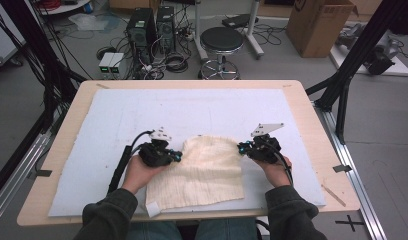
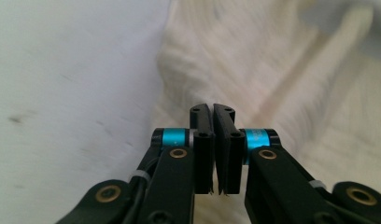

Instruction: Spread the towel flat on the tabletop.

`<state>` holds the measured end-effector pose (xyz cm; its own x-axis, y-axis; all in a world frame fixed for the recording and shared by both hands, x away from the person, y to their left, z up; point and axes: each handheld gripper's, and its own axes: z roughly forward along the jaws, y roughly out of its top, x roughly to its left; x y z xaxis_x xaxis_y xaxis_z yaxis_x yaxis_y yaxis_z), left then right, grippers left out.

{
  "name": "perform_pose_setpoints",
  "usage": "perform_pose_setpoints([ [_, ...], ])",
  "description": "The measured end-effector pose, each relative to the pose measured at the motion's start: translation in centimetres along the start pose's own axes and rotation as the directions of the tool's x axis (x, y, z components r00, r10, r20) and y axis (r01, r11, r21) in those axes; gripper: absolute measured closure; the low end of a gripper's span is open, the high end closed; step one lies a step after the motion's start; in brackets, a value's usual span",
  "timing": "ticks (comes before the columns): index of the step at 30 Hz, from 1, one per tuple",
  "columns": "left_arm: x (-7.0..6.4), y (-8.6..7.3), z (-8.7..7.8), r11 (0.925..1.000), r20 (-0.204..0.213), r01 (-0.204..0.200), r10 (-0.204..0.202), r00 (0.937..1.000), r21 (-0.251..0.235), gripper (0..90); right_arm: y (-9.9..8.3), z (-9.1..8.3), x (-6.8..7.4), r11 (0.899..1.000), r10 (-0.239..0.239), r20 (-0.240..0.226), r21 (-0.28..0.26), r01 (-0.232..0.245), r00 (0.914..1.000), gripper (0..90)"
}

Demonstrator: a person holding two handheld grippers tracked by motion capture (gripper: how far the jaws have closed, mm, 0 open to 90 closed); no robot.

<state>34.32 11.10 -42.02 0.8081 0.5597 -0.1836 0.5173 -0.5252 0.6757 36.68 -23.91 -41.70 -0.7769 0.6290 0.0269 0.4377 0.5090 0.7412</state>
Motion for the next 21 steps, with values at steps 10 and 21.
perform_pose_setpoints([
  [10, 1.2, 0.1, -1.1, 0.9976, 0.054, 0.035, -0.031, 0.998, -0.059, 74.7, -0.2, 1.0, 0.2, 0.999, -0.008, -0.008, 0.039, 0.008, 0.9999, 83.9],
  [21, 2.1, 0.4, 0.0, 0.9914, 0.027, 0.096, -0.094, 0.9952, -0.089, 59.5, -0.3, 1.2, 0.1, 0.999, -0.005, -0.021, 0.036, 0.006, 0.9998, 83.9],
])
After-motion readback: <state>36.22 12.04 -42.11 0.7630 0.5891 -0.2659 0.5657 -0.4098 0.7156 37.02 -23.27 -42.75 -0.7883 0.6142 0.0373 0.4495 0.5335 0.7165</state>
